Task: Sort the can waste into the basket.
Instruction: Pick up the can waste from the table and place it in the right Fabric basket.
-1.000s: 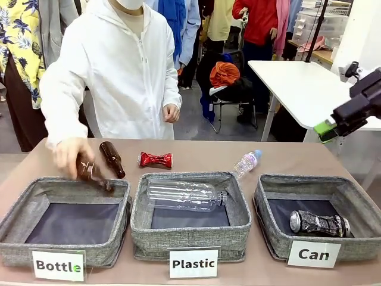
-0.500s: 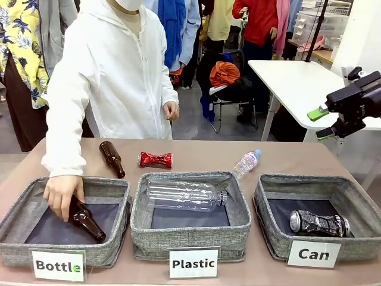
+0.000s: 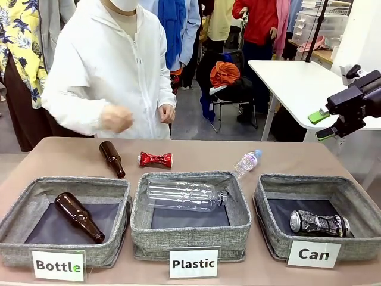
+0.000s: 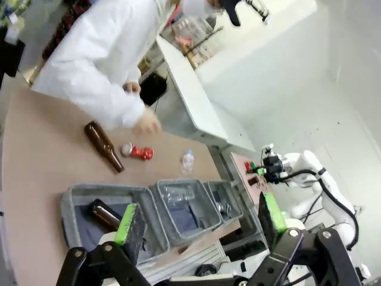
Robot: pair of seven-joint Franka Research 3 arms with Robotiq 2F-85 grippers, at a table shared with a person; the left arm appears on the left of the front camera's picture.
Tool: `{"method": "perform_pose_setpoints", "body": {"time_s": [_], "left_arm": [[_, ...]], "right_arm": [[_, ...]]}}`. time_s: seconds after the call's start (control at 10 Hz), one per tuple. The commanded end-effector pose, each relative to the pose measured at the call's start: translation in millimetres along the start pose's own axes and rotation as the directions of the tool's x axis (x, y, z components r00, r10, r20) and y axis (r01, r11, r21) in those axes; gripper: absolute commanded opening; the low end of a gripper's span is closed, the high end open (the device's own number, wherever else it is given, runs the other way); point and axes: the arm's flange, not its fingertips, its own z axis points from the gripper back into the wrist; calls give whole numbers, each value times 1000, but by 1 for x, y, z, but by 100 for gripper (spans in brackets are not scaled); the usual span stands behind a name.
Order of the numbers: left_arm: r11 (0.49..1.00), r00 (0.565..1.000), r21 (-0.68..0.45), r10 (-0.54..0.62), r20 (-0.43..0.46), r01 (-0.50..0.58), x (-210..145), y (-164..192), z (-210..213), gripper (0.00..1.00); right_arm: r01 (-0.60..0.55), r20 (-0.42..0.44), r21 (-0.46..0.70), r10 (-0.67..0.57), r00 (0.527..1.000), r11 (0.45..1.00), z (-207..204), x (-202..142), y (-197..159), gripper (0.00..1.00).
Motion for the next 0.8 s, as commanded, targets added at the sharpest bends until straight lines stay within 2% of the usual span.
{"method": "perform_pose_setpoints", "body": {"time_s": [0.0, 0.2, 0.3, 0.4, 0.5, 0.6, 0.7], "left_arm": [[1000, 990, 1, 26, -135, -26, -2, 13, -45, 100], [993, 946, 43, 114, -305, -106, -22, 44, -98, 100], [991, 924, 65, 132, -358, -117, -28, 55, -116, 100], [988, 911, 87, 153, -383, -130, -32, 64, -126, 100], [977, 906, 114, 212, -365, -183, -33, 72, -137, 100], [989, 922, 50, 148, -359, -139, -37, 60, -130, 100], [989, 922, 50, 148, -359, -139, -37, 60, -130, 100]], "right_arm": [[-14, -8, -1, 14, 1000, 1000, 3, -2, 0, 100], [-14, -8, -1, 14, 1000, 1000, 3, -2, 0, 100], [-14, -8, -1, 14, 1000, 1000, 3, -2, 0, 100], [-14, -8, -1, 14, 1000, 1000, 3, -2, 0, 100], [-14, -8, -1, 14, 1000, 1000, 3, -2, 0, 100], [-14, -8, -1, 14, 1000, 1000, 3, -2, 0, 100], [-14, -8, -1, 14, 1000, 1000, 3, -2, 0, 100]]}}
